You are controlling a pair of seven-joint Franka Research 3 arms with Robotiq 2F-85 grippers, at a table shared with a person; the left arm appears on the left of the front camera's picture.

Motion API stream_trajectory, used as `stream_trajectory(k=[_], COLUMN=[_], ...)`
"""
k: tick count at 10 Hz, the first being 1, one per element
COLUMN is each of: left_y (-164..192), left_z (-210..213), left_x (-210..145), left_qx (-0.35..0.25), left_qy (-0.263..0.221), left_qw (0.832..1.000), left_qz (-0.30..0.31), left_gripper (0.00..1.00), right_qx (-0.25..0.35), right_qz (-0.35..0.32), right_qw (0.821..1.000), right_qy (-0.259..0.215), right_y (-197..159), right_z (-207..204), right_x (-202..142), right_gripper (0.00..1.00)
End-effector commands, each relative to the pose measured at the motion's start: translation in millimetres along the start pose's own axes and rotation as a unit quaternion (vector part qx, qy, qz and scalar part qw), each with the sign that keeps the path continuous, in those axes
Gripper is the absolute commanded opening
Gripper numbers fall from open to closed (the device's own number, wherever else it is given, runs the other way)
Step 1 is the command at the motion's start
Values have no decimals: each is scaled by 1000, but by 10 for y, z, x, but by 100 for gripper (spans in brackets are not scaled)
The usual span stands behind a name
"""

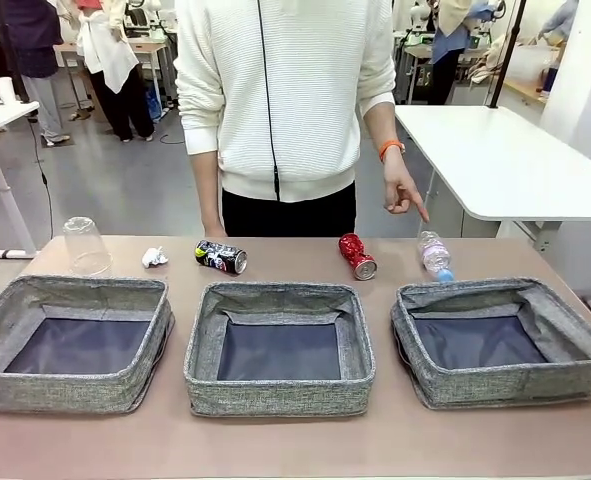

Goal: Sort the waste into the appropriate baskets.
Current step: Pick up the waste item pointed out by the person.

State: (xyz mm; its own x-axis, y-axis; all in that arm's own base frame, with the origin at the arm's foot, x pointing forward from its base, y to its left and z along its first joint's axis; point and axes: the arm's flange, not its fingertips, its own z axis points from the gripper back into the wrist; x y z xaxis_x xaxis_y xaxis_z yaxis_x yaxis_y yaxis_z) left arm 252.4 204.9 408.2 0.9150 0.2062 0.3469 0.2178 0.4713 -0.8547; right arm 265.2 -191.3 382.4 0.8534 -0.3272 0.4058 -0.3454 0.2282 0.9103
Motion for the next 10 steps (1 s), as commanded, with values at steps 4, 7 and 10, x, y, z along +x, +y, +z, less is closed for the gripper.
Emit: stream_trajectory(k=[4,7,10], left_y=[-7,-7,-7], left_z=[0,0,0], left_x=[17,17,17], left_qx=[-11,-11,-11], left_qy=[-8,-8,-8], left_qw=[1000,1000,1000], left_qz=[-11,-11,-11], left_gripper=[100,100,100], right_qx=[-74,-371,-482], right_qz=[37,213,345], right_qw=[996,903,766], right_qy=[-10,50,250], right_y=[101,708,1177], right_z=[-95,-832,-1659], right_x=[33,61,5], right_gripper=[100,100,100])
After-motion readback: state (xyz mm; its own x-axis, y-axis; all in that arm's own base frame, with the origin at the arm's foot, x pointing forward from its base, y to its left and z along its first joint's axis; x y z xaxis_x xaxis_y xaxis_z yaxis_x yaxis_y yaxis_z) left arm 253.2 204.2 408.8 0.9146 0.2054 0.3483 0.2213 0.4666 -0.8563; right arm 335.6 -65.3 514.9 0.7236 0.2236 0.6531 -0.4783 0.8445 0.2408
